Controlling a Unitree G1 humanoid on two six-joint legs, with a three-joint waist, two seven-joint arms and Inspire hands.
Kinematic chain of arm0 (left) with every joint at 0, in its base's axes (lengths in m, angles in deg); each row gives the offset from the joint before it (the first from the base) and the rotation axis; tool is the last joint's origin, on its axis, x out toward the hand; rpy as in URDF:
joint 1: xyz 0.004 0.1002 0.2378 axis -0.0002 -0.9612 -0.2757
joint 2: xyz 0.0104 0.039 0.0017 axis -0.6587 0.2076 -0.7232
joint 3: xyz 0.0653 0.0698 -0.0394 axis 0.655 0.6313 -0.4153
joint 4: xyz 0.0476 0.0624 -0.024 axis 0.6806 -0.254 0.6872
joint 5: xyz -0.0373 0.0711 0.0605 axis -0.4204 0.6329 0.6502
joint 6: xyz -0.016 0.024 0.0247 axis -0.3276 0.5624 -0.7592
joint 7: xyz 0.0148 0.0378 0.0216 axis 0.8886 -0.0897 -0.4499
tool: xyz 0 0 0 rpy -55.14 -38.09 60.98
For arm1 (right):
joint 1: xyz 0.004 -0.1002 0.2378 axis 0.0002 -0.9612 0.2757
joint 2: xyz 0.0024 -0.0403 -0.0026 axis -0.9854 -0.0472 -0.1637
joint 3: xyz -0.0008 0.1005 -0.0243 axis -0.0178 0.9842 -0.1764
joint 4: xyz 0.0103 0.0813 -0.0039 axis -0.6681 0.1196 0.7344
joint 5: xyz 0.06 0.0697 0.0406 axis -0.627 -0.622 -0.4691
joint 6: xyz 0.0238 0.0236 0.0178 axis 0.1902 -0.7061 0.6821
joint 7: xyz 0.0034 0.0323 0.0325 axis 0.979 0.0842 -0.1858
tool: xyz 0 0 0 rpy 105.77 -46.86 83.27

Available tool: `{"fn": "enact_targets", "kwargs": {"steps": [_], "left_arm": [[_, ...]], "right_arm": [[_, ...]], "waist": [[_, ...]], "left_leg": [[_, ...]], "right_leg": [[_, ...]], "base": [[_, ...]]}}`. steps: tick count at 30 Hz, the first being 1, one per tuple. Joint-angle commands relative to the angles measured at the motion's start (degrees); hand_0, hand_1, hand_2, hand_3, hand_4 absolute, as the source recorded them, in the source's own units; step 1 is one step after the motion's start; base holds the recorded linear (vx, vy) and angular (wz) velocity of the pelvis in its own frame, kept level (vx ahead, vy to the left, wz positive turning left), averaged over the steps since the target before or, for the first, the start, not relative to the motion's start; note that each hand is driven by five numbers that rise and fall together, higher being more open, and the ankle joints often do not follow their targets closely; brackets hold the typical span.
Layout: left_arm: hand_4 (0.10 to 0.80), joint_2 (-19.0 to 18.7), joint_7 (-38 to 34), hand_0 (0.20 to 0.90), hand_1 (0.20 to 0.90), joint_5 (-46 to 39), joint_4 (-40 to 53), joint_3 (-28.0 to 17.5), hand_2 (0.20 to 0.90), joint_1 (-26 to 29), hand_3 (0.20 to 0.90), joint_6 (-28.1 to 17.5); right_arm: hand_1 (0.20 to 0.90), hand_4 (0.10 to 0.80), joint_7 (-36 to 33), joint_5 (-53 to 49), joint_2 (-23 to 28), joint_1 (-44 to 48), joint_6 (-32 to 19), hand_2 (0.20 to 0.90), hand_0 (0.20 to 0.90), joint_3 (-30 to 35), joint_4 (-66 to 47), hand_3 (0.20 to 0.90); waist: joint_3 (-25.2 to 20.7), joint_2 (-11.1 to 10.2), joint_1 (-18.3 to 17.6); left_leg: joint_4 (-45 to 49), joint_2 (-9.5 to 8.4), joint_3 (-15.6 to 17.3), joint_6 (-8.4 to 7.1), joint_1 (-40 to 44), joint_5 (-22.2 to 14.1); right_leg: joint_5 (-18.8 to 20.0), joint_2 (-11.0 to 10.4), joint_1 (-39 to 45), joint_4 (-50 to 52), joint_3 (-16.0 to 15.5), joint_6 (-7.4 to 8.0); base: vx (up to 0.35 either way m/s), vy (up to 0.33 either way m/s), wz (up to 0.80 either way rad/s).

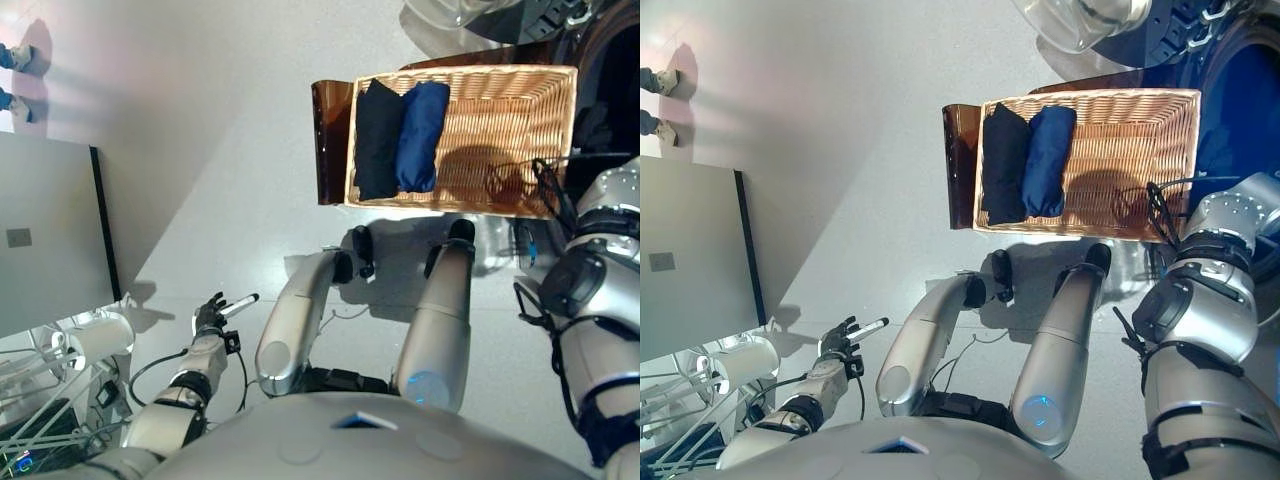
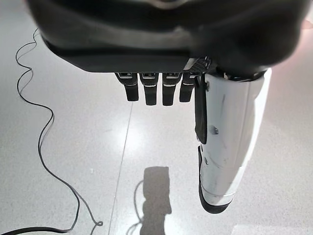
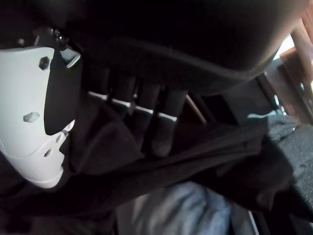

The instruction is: Pick up the clothes and place them into the washing machine

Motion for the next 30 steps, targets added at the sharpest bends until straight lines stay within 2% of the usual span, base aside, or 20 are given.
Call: {"fn": "enact_targets", "kwargs": {"steps": [1, 5, 6, 9, 18, 23, 30], "left_arm": [[0.8, -3.98, -3.51, 0.9, 0.9, -0.1, -2.92, 0.43, 0.9, -3.7, 0.9, -0.44], [0.8, -4.08, -3.55, 0.9, 0.9, -0.02, -2.76, 0.4, 0.9, -3.74, 0.9, -0.54], [0.8, -4.36, -3.8, 0.9, 0.9, 0.32, -2.31, 0.18, 0.9, -3.92, 0.9, -0.99], [0.8, -4.66, -4.05, 0.9, 0.9, 0.75, -2.01, -0.1, 0.9, -4.02, 0.9, -1.22], [0.8, -4.97, -4.48, 0.9, 0.9, 1.14, -2.59, -1.15, 0.9, -3.7, 0.9, -1.43], [0.8, -5.29, -4.77, 0.9, 0.9, 2.27, -2.19, -1.46, 0.9, -3.41, 0.9, -1.91], [0.8, -5.59, -4.36, 0.9, 0.9, 3.38, -1.59, -2.3, 0.9, -3.53, 0.9, -2.27]], "right_arm": [[0.2, 0.3, 1.34, 6.97, 5.23, -0.36, -4.03, 0.2, 0.2, -3.21, -6.47, 0.2], [0.2, 0.3, 1.15, 7.88, 5.47, -0.72, -3.15, 0.2, 0.2, -3.39, -5.86, 0.2], [0.9, 0.8, 0.05, 13.35, 6.4, -2.27, 0.75, 0.9, 0.9, -5.28, -4.94, 0.9], [0.9, 0.8, -0.49, 18.18, 6.25, -4.53, 3.25, 0.9, 0.9, -6.73, -5.46, 0.9], [0.9, 0.8, -0.73, 22.56, 4.04, -7.06, 4.53, 0.9, 0.9, -8.09, -7.68, 0.9], [0.9, 0.8, -2.5, 32.69, 3.79, -9.15, 9.78, 0.9, 0.9, -12.64, -8.12, 0.9], [0.9, 0.8, -0.11, 42.49, 3.95, -11.29, 16.26, 0.9, 0.9, -18.85, -8.19, 0.9]], "waist": [[-5.01, -0.59, -0.17], [-5.03, -0.55, -0.08], [-4.76, -0.57, 0.0], [-4.53, -0.81, 0.0], [-4.63, -1.76, -0.17], [-4.61, -2.21, 0.0], [-4.3, -2.65, -0.14]], "left_leg": [[-4.02, -0.25, -1.14, -5.31, -0.52, 2.83], [-4.01, -0.26, -1.16, -5.3, -0.51, 2.83], [-3.85, -0.17, -1.26, -5.32, -0.63, 2.95], [-4.12, -0.15, -1.44, -5.27, -0.48, 3.1], [-5.27, -0.3, -1.66, -5.24, 0.02, 3.59], [-6.5, -0.37, -1.51, -5.14, 0.42, 4.12], [-8.0, -0.19, -1.16, -5.09, 0.8, 5.08]], "right_leg": [[-3.83, -0.36, 3.67, -0.81, 1.41, -1.54], [-3.86, -0.41, 3.76, -0.79, 1.32, -1.54], [-3.78, -0.41, 3.81, -0.56, 0.99, -1.58], [-3.58, -0.41, 3.99, -0.72, 0.8, -1.56], [-2.84, -0.34, 4.62, -1.91, 0.76, -1.62], [-1.76, -0.37, 4.88, -3.26, 0.91, -1.52], [-0.58, -0.33, 5.35, -4.72, 1.0, -1.48]], "base": [[0.0, 0.0, 0.0], [0.0, 0.0, 0.0], [0.0, 0.0, 0.0], [-0.004, -0.013, 0.01], [0.0, 0.0, 0.0], [-0.001, 0.001, -0.01], [0.009, -0.002, -0.01]]}}
